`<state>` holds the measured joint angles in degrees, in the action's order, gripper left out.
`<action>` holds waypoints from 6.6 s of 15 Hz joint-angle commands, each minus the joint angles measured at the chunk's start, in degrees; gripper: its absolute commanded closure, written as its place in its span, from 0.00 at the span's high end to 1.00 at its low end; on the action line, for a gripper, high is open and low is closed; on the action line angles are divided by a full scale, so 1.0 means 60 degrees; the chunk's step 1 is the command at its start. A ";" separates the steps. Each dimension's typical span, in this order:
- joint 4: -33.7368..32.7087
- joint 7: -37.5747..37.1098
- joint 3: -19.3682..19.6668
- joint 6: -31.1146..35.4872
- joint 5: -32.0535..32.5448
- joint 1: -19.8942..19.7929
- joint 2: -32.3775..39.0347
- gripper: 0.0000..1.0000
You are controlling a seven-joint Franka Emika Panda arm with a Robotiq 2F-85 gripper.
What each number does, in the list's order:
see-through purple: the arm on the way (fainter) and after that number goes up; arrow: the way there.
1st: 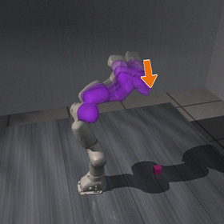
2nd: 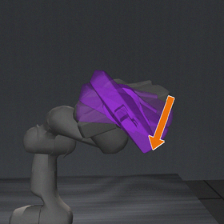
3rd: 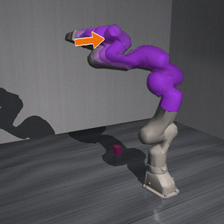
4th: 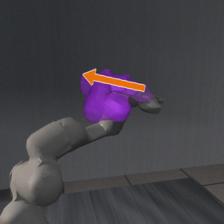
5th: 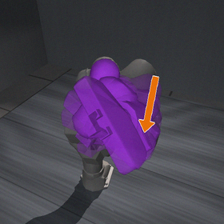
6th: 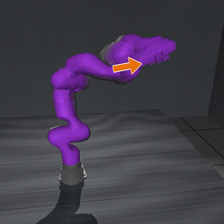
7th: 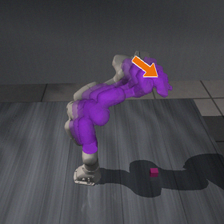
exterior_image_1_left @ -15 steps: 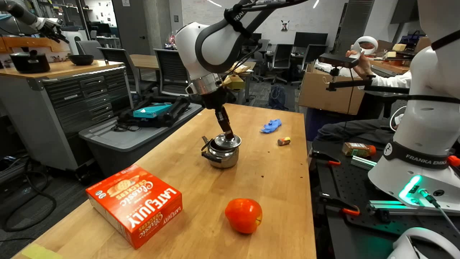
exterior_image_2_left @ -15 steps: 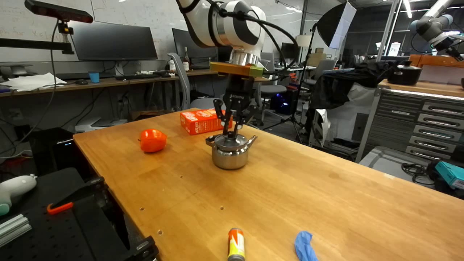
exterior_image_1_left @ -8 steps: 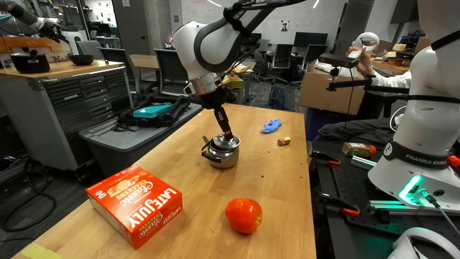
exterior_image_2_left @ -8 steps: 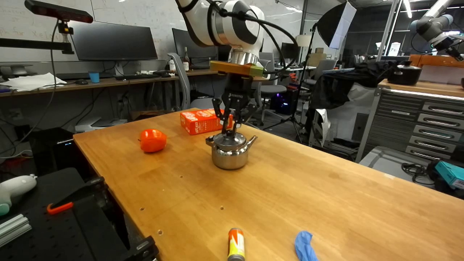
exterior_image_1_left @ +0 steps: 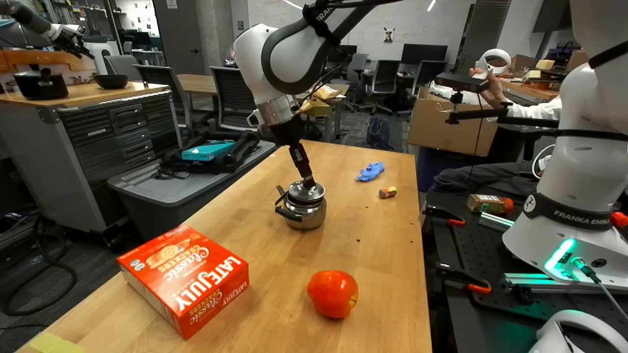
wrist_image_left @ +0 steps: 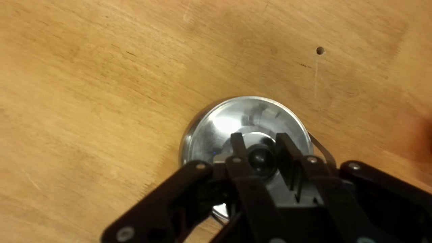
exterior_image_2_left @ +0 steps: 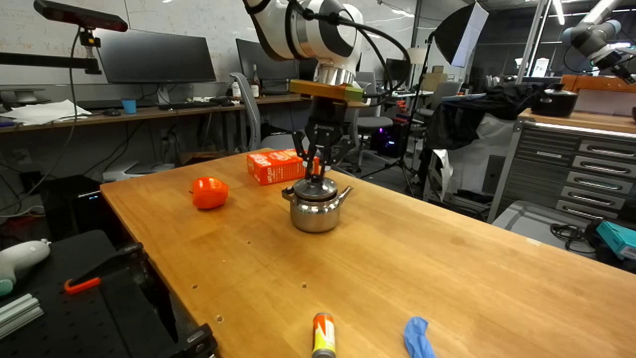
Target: Put the silver lid on the kettle
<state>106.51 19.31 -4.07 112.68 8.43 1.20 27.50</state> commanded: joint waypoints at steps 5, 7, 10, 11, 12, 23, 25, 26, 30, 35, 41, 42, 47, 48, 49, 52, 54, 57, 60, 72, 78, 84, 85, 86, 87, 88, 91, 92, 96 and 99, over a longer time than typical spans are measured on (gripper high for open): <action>-0.0714 0.0158 -0.0012 -0.0531 -0.0113 -0.0104 0.0368 0.14; -0.0791 0.0155 -0.0001 -0.0576 -0.0078 -0.0110 0.0483 0.14; -0.0882 0.0160 0.0002 -0.0653 -0.0053 -0.0113 0.0644 0.14; -0.0884 0.0163 -0.0002 -0.0668 -0.0041 -0.0108 0.0675 0.14; -0.0868 0.0166 -0.0006 -0.0668 -0.0035 -0.0106 0.0683 0.14; -0.0457 0.0404 -0.0130 -0.0461 -0.0085 -0.0125 0.0267 0.14; -0.0529 0.0390 -0.0111 -0.0493 -0.0058 -0.0119 0.0344 0.14; -0.0576 0.0372 -0.0092 -0.0498 -0.0036 -0.0116 0.0397 0.14; -0.0678 0.0333 -0.0055 -0.0538 -0.0003 -0.0114 0.0513 0.14; -0.0595 0.0326 -0.0070 -0.0494 0.0021 -0.0082 0.0472 0.14; -0.0550 0.0302 -0.0088 -0.0414 0.0033 -0.0054 0.0460 0.14; -0.0560 0.0296 -0.0088 -0.0407 0.0026 -0.0056 0.0470 0.14; -0.0609 0.0259 -0.0081 -0.0349 0.0016 -0.0056 0.0504 0.14; -0.0614 0.0259 -0.0079 -0.0339 0.0018 -0.0057 0.0513 0.14; -0.0627 0.0254 -0.0073 -0.0341 0.0031 -0.0053 0.0533 0.14; -0.0622 0.0236 -0.0065 -0.0308 0.0065 -0.0038 0.0547 0.14; -0.0611 0.0228 -0.0064 -0.0287 0.0076 -0.0033 0.0539 0.14; -0.0570 0.0192 -0.0042 -0.0192 0.0171 -0.0002 0.0523 0.15; -0.0537 0.0141 -0.0025 -0.0002 0.0290 0.0044 0.0525 0.15; -0.0162 0.0288 -0.0003 -0.0176 0.0617 0.0082 0.0244 0.15; 0.0230 0.0413 -0.0011 -0.0403 0.0997 0.0072 0.0016 0.15; 0.0625 0.0663 -0.0009 -0.0337 0.1193 -0.0019 -0.0222 0.16; 0.0688 0.0703 -0.0005 -0.0338 0.1196 -0.0036 -0.0285 0.53; 0.0754 0.0746 -0.0001 -0.0342 0.1197 -0.0048 -0.0361 0.54; 0.0861 0.0807 -0.0013 -0.0269 0.1164 -0.0083 -0.0489 0.61; 0.0945 0.0872 -0.0024 -0.0256 0.1132 -0.0111 -0.0600 0.68; 0.1317 0.1100 -0.0053 -0.0175 0.1037 -0.0202 -0.1166 0.90; 0.1473 0.1093 -0.0045 -0.0172 0.1042 -0.0199 -0.1407 0.98; 0.2109 0.0682 0.0016 -0.0200 0.0775 -0.0202 -0.2517 1.00; 0.2726 0.0431 0.0108 -0.0073 0.0171 -0.0313 -0.3531 1.00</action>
<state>117.33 23.19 -3.81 111.25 13.02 0.29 14.06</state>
